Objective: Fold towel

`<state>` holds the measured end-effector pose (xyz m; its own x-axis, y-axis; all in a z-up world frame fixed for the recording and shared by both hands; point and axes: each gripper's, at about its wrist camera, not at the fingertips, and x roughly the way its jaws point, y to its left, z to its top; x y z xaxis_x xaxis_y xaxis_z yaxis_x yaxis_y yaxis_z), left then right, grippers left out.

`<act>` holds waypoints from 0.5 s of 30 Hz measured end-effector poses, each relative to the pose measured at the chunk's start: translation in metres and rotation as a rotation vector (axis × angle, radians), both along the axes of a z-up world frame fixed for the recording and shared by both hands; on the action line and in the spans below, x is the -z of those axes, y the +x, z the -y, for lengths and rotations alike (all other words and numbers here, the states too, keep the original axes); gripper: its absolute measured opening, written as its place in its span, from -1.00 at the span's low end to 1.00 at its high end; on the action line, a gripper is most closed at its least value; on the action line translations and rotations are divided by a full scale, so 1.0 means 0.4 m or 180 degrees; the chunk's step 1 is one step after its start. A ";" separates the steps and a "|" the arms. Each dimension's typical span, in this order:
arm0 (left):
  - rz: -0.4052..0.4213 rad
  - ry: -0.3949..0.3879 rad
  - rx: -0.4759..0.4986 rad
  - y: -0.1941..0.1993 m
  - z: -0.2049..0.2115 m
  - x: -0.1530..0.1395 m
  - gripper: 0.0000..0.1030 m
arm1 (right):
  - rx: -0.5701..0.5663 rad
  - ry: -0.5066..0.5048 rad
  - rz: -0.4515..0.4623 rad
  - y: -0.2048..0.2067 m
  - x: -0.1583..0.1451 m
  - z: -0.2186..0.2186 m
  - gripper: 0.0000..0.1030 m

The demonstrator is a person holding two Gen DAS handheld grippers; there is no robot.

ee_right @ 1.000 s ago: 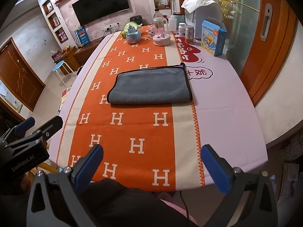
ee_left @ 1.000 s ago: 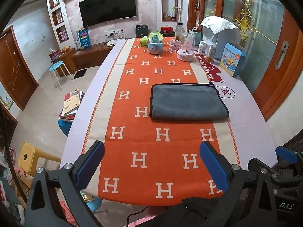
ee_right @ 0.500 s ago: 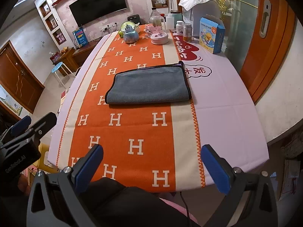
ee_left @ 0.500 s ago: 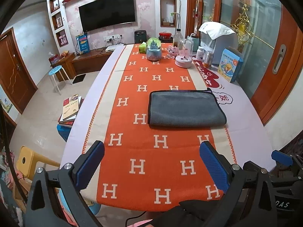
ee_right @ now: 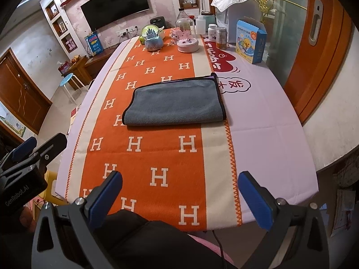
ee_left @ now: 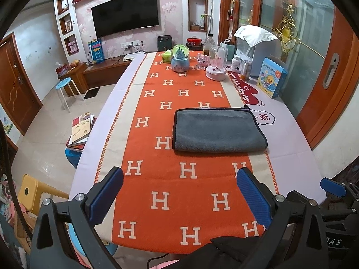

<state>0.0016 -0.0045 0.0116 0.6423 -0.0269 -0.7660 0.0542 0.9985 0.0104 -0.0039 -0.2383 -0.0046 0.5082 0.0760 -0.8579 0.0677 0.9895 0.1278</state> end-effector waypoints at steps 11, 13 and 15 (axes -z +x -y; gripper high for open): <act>-0.0044 -0.0029 0.0002 0.022 0.003 0.015 0.96 | 0.0013 0.0013 -0.0037 0.021 0.005 0.001 1.00; -0.0047 -0.0033 0.0008 0.025 0.005 0.017 0.96 | 0.0016 0.0014 -0.0042 0.023 0.007 -0.001 1.00; -0.0065 -0.0031 0.0013 0.029 0.006 0.020 0.96 | 0.0018 0.0016 -0.0057 0.027 0.013 -0.002 1.00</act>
<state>0.0131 -0.0067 0.0035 0.6265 -0.0370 -0.7786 0.0583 0.9983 -0.0006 0.0069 -0.2373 -0.0096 0.4932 0.0776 -0.8664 0.0756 0.9884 0.1316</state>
